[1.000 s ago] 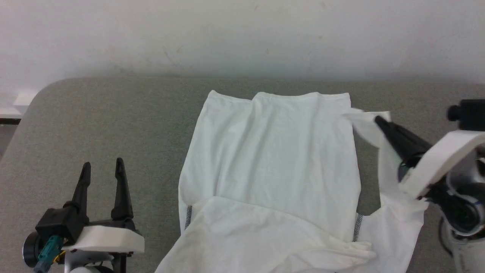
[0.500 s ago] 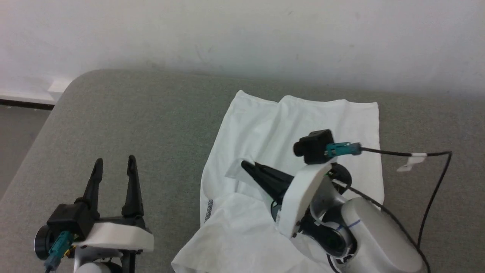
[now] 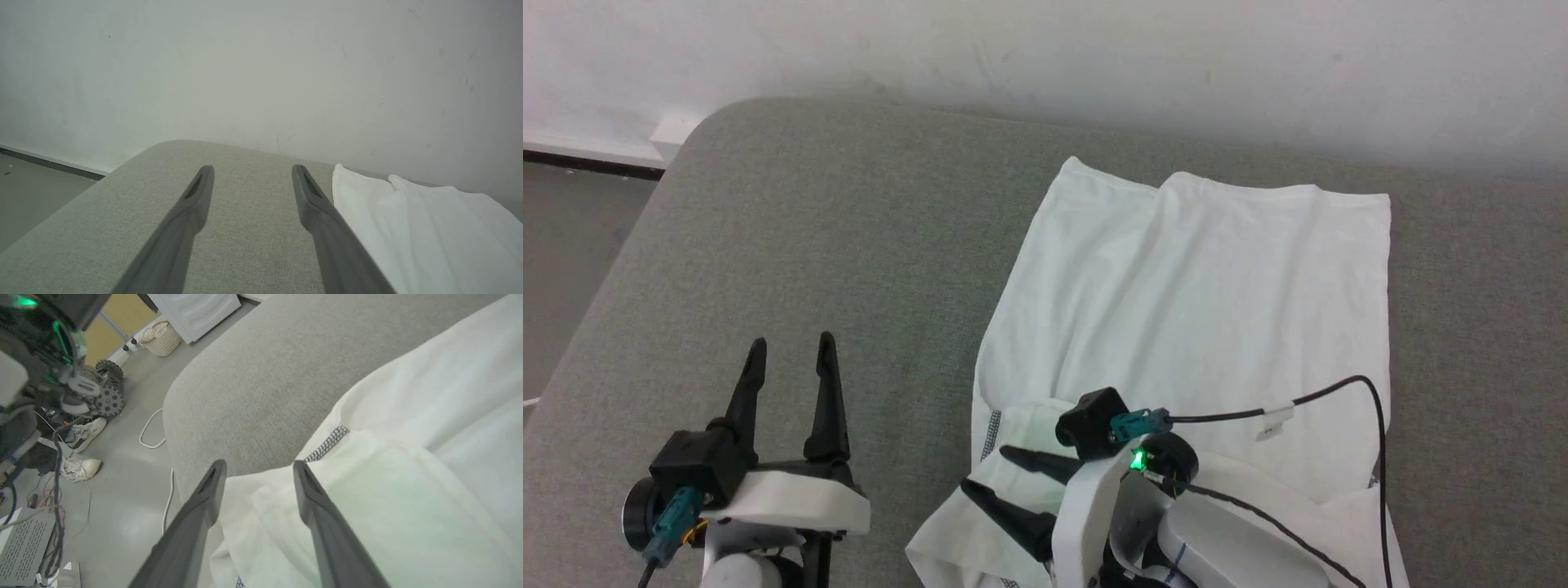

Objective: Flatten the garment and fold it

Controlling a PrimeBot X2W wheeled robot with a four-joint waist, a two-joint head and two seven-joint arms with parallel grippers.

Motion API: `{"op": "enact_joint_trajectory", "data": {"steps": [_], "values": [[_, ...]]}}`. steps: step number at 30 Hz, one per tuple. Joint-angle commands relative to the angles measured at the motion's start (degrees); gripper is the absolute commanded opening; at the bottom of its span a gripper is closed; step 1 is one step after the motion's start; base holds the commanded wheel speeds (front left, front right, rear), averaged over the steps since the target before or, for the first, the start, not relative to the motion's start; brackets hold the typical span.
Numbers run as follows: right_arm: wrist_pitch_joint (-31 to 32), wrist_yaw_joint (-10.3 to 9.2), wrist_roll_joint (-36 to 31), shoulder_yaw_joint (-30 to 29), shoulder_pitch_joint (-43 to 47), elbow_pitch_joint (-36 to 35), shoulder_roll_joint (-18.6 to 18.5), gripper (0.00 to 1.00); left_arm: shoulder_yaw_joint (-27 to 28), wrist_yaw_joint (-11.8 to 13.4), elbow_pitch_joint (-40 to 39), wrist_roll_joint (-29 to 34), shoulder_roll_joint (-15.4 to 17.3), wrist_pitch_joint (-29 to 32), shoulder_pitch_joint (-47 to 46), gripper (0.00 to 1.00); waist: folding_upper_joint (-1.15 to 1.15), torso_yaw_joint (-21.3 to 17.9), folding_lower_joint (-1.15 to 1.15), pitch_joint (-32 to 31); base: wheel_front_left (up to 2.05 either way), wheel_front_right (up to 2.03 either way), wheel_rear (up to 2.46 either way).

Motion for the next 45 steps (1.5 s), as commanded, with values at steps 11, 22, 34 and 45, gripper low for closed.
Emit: {"op": "enact_joint_trajectory", "data": {"steps": [11, 22, 34, 45], "values": [[-18.07, -0.04, -3.38, -8.31, -3.45, -4.42, -5.47, 1.00, 1.04, 0.82, 0.43, -0.40, 1.70, 0.47, 1.68, 1.00, 0.00, -5.24, -0.01, -5.31, 0.00, 0.00, 0.00], [-15.73, -0.04, -20.89, -42.20, 13.31, -15.80, -10.16, 1.00, 1.71, 1.55, -0.83, -1.11, 2.48, 1.14, 4.40, 1.00, 0.00, -11.10, -0.01, -6.88, 0.00, 0.00, 0.00], [-2.96, -0.04, -31.35, -58.56, 29.26, -38.55, -3.37, 1.00, 0.51, 0.80, -1.00, -0.88, 3.93, 2.06, 2.39, 1.00, 0.00, -16.57, -0.01, -4.37, 0.00, 0.00, 0.00], [-1.27, -0.04, -31.06, -58.00, 26.63, -43.38, -1.73, 1.00, -1.97, -4.52, 5.04, -3.39, 7.24, 10.38, -17.41, 1.00, 0.00, -19.39, -0.01, 5.15, 0.00, 0.00, 0.00]]}}
